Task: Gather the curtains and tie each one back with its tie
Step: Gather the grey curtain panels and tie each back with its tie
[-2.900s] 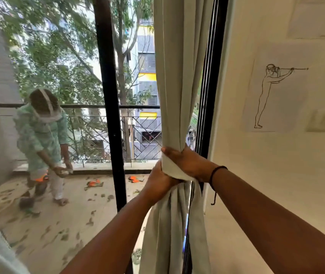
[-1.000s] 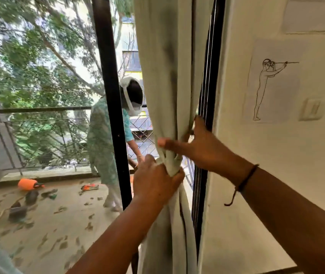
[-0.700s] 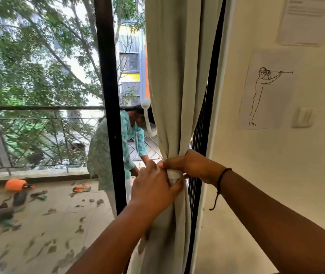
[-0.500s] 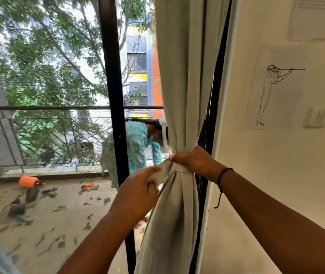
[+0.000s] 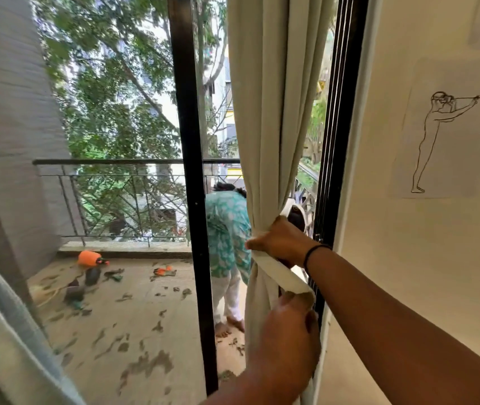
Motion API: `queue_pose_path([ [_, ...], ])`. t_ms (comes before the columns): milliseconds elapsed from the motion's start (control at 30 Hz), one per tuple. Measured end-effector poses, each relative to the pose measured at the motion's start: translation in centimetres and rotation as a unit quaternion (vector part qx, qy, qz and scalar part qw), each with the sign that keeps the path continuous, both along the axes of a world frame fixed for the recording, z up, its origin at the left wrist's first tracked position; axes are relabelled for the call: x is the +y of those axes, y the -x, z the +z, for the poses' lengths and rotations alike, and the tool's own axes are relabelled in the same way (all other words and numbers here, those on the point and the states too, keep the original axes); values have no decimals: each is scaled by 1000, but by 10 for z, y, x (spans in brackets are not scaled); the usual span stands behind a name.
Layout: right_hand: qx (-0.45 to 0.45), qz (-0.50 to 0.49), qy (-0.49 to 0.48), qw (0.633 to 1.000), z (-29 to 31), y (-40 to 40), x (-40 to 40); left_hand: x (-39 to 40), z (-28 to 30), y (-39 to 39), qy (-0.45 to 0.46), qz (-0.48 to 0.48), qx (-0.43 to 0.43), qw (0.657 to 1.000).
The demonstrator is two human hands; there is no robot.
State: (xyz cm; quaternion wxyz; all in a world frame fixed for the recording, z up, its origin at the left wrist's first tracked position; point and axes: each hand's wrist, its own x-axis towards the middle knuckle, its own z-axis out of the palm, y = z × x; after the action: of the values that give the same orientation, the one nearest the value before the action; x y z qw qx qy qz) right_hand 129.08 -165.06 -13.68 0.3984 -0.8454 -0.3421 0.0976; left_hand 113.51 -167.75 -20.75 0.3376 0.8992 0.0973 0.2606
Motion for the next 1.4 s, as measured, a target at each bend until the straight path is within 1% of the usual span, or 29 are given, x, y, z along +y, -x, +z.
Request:
queue_pose_path([
  [67, 28, 4, 25, 999, 3, -1, -7, -7, 1, -7, 4, -36, 4, 999],
  [133, 45, 7, 40, 998, 6, 0, -17, -5, 11, -8, 47, -53, 2, 997],
  [200, 58, 17, 35, 998, 4, 0, -28, 9, 27, -10, 170, -27, -45, 984],
  [233, 63, 33, 25, 997, 1, -2, -33, 20, 37, -12, 252, -4, -88, 964],
  [267, 57, 42, 19, 997, 0, 0, -37, 33, 45, -16, 326, 20, -133, 936],
  [300, 45, 54, 10, 997, -4, -1, -40, 47, 53, -20, 364, 39, -160, 917],
  [333, 39, 67, 7, 997, -4, 5, -45, 58, 60, -26, 364, 46, -167, 915],
  [400, 20, 100, -5, 995, -11, 9, -46, 70, 69, -43, 311, 40, -98, 945],
  [433, -12, 119, 3, 993, -16, 11, -43, 69, 71, -51, 286, 28, -62, 956],
  [467, -42, 136, 17, 990, -18, 18, -44, 66, 71, -59, 275, 15, -48, 960],
  [500, -71, 132, 25, 988, -25, 17, -41, 64, 70, -66, 277, 19, -49, 960],
  [533, -74, 105, 31, 991, -23, 25, -45, 65, 68, -72, 293, 32, -60, 954],
  [567, -77, 76, 16, 994, -27, 27, -47, 65, 66, -75, 320, 42, -65, 944],
  [633, -71, 26, -34, 997, -31, 35, -53, 70, 62, -78, 368, 20, -64, 927],
  [667, -73, 18, -35, 997, -30, 43, -60, 73, 60, -79, 379, 6, -64, 923],
  [700, -102, 16, -28, 994, -32, 44, -65, 73, 61, -79, 379, -1, -66, 923],
  [733, -133, 16, 5, 991, -28, 49, -75, 75, 61, -78, 373, 0, -72, 925],
  [800, -210, 29, 104, 972, -14, 56, -97, 78, 61, -78, 362, 7, -83, 928],
  [833, -239, 43, 127, 962, -6, 59, -104, 78, 62, -79, 358, 11, -91, 929],
  [867, -259, 65, 131, 955, 3, 64, -108, 78, 63, -80, 353, 19, -96, 931],
  [933, -299, 126, 104, 940, 18, 75, -106, 69, 71, -82, 352, 29, -88, 931],
  [1000, -335, 152, 69, 928, 31, 76, -101, 64, 73, -76, 391, -8, -51, 919],
  [1033, -334, 159, 37, 928, 39, 72, -102, 64, 71, -70, 414, -41, -32, 909],
  [1100, -300, 164, -17, 940, 51, 52, -107, 59, 71, -72, 456, -58, 2, 888],
  [1133, -288, 155, -40, 944, 54, 39, -111, 55, 71, -71, 471, -80, 5, 879],
  [1200, -277, 126, -62, 951, 53, 10, -121, 57, 64, -67, 499, -143, -15, 854],
  [1233, -262, 128, -63, 954, 51, -3, -127, 58, 59, -69, 510, -166, -23, 844],
  [1333, -182, 156, -15, 971, 33, -32, -141, 57, 51, -68, 541, -158, -40, 825],
  [1400, -151, 139, -19, 978, 20, -42, -144, 53, 49, -68, 557, -163, -51, 813],
])
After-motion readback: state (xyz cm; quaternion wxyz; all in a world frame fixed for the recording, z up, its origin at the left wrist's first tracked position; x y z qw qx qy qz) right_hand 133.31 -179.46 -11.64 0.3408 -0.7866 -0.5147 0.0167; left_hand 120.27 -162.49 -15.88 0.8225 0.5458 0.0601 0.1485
